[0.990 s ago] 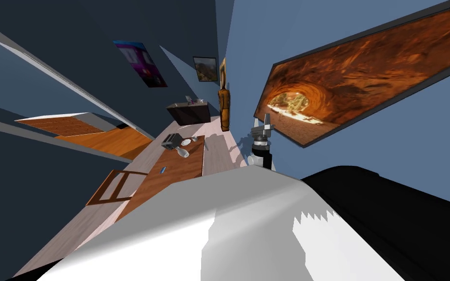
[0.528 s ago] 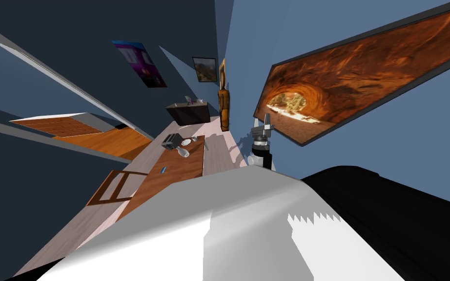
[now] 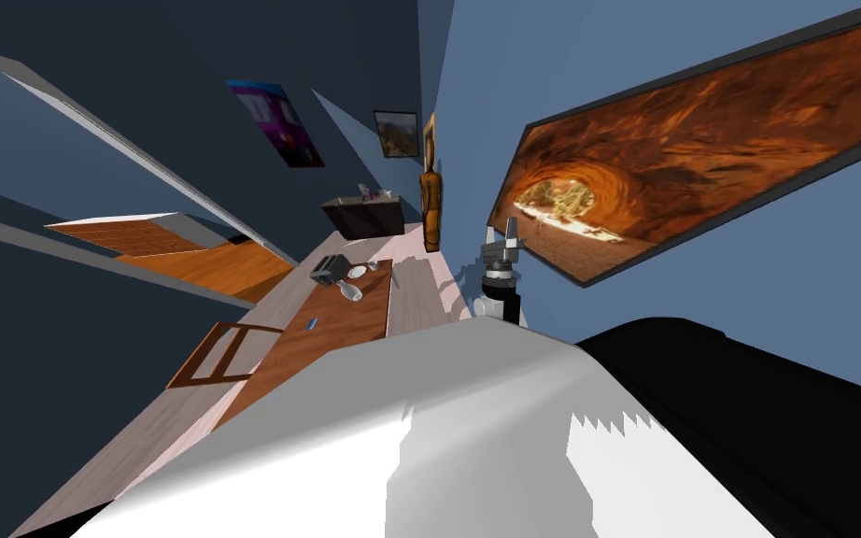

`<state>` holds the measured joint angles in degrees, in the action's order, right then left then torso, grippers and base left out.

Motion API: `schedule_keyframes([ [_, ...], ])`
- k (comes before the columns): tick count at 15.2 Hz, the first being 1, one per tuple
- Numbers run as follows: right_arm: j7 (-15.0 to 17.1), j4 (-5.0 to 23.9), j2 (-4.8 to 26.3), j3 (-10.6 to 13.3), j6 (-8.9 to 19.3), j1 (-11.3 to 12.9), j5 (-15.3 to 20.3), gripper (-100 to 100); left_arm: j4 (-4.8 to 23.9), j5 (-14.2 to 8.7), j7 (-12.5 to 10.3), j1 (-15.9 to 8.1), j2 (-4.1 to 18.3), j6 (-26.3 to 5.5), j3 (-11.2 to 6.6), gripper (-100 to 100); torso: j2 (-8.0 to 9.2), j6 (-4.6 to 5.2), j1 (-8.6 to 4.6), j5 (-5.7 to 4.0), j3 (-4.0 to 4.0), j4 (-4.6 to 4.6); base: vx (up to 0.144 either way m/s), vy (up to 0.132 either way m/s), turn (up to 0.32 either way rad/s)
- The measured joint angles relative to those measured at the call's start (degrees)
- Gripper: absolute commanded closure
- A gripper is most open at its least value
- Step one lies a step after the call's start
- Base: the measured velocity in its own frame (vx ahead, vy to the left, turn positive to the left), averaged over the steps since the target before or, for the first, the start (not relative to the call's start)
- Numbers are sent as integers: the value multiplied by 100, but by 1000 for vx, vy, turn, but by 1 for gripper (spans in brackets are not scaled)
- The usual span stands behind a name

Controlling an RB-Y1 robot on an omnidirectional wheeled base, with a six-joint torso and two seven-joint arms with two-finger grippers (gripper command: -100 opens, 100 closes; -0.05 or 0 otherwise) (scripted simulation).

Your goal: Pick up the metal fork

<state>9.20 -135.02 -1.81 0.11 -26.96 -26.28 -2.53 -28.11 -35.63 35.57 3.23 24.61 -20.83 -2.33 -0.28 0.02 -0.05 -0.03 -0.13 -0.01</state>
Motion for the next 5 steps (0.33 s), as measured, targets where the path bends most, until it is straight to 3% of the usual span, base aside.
schedule_keyframes([
  [5, 0, 0, 0, 0, 0, 0, 0, 0, -296, -343, 359, 194, 166, -180, 7, 100, -4, 1, 0, -2, -1, 2, 34, -39, 53],
])
